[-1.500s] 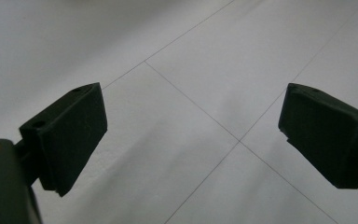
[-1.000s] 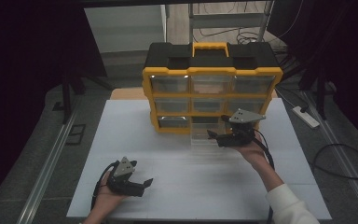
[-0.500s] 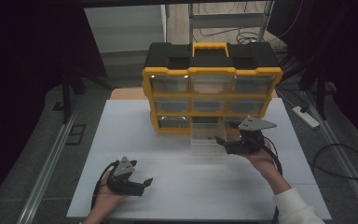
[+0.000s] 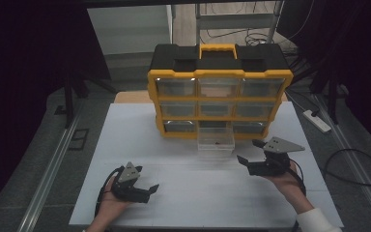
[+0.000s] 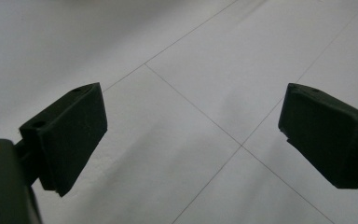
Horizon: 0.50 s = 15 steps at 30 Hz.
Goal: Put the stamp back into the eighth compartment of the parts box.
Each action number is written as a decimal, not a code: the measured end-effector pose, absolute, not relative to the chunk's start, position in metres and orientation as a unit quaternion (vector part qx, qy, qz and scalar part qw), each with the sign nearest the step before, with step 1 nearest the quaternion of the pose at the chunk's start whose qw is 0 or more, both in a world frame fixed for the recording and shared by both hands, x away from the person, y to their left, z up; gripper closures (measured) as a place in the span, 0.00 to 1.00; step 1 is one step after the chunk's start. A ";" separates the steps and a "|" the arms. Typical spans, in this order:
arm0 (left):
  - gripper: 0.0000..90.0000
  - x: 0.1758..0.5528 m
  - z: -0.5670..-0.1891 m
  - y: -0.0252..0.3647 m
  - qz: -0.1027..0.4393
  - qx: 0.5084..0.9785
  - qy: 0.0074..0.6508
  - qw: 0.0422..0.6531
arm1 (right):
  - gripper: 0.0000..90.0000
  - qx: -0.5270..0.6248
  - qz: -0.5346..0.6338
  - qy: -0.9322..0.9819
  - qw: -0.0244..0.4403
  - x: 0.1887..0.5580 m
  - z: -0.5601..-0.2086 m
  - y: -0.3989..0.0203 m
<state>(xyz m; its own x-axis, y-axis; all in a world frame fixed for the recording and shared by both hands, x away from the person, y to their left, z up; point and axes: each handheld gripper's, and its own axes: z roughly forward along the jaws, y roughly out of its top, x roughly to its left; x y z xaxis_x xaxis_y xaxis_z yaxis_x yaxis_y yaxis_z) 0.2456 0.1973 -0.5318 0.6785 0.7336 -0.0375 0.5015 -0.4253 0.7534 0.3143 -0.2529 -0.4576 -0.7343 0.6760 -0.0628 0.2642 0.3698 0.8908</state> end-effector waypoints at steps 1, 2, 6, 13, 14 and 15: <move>0.09 0.246 -0.532 0.197 0.150 0.831 0.371 0.386 | 0.21 0.295 0.477 0.800 0.215 0.312 -0.459 -0.255; 0.09 0.246 -0.532 0.197 0.150 0.831 0.371 0.386 | 0.21 0.298 0.477 0.799 0.212 0.309 -0.461 -0.258; 0.09 0.246 -0.532 0.197 0.151 0.831 0.371 0.386 | 0.20 0.304 0.483 0.797 0.200 0.299 -0.469 -0.272; 0.09 0.245 -0.531 0.197 0.153 0.830 0.371 0.389 | 0.20 0.335 0.481 0.785 0.198 0.286 -0.485 -0.301; 0.09 0.245 -0.531 0.196 0.152 0.828 0.371 0.391 | 0.20 0.339 0.480 0.784 0.201 0.285 -0.487 -0.304; 0.09 0.245 -0.531 0.196 0.152 0.828 0.371 0.392 | 0.20 0.344 0.480 0.782 0.200 0.284 -0.490 -0.307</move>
<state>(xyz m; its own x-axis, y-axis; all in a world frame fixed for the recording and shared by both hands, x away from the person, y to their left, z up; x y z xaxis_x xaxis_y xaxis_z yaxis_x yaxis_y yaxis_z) 0.2454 0.1963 -0.5309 0.6783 0.7338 -0.0383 0.4951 -0.4178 0.7618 0.2842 -0.3069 -0.4897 -0.6830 0.7302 0.0182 0.3461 0.3016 0.8884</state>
